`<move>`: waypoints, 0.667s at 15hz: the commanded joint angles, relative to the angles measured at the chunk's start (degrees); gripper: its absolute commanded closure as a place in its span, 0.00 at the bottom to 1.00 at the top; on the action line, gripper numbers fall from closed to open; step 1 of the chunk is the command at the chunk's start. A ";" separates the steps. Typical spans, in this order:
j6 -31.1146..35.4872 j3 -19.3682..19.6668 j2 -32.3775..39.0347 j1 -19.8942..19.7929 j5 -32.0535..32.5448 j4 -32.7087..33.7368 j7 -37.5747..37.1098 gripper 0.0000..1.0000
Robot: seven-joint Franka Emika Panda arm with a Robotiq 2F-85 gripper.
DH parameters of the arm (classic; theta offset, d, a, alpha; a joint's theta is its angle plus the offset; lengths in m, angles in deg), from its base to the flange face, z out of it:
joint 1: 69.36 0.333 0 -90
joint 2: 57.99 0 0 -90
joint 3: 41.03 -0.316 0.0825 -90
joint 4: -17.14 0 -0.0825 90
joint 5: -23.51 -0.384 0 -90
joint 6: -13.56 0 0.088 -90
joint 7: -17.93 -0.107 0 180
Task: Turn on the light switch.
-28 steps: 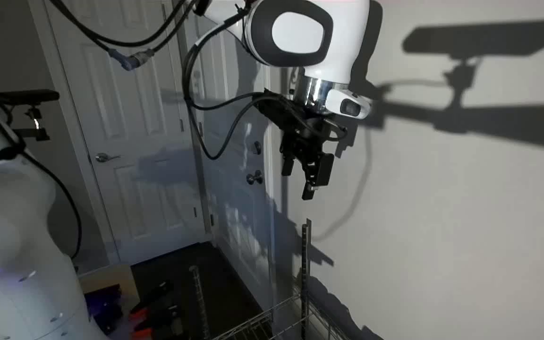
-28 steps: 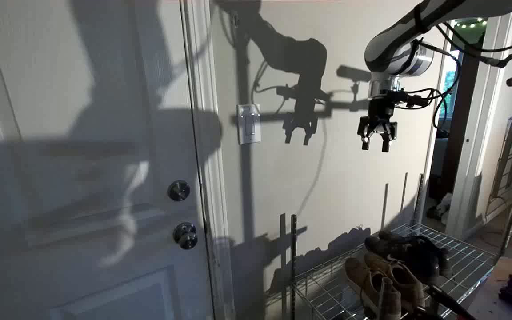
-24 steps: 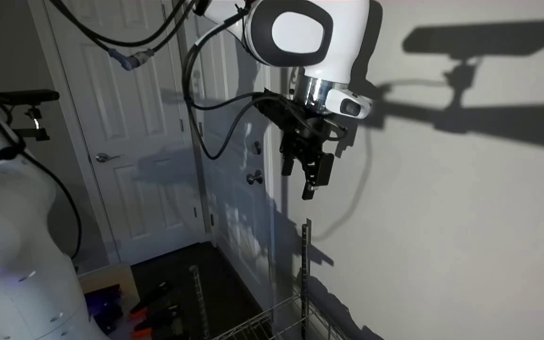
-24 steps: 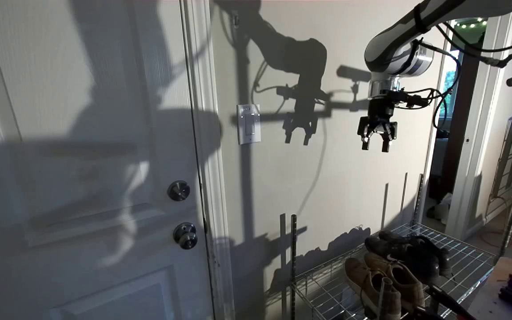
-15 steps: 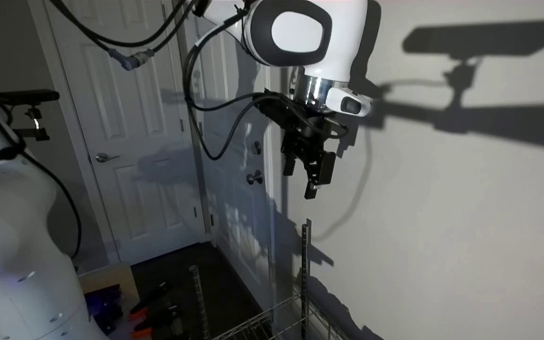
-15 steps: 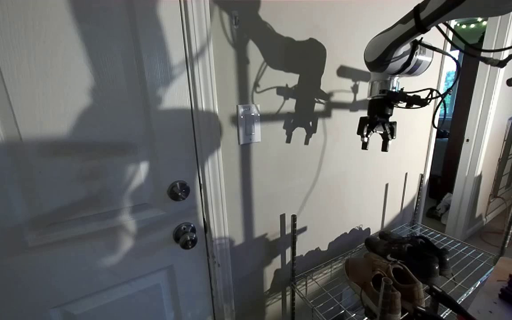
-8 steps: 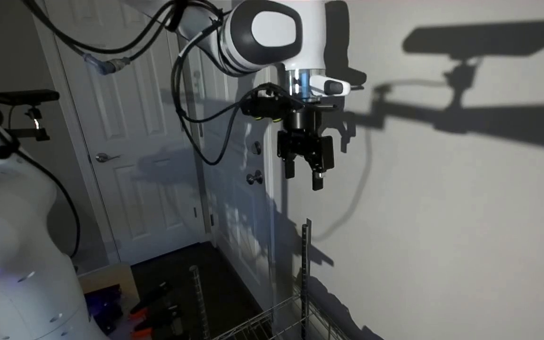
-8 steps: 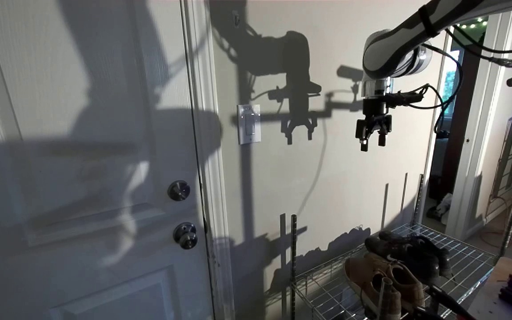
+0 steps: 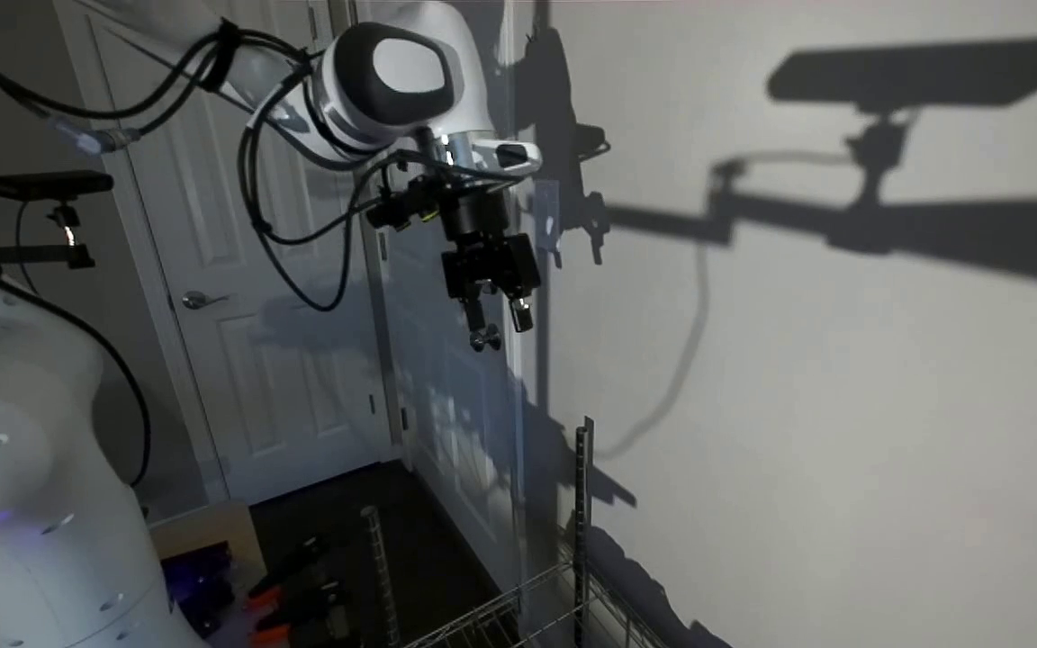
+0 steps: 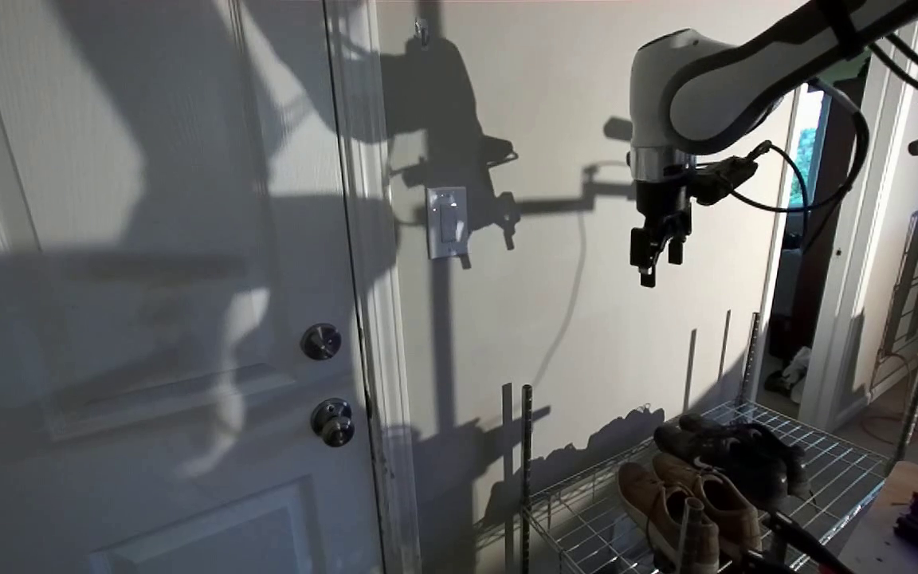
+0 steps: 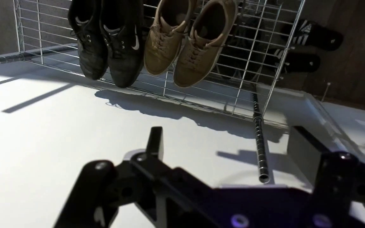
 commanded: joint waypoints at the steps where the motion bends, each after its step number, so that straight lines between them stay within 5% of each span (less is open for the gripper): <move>1: -0.30 -3.28 -5.63 4.83 -3.72 -5.26 -2.05 0.00; 7: 2.17 -7.37 -8.11 12.35 -9.08 -7.62 -1.62 0.00; 10: 8.57 -8.92 -10.67 15.61 -9.11 -9.17 -0.18 0.00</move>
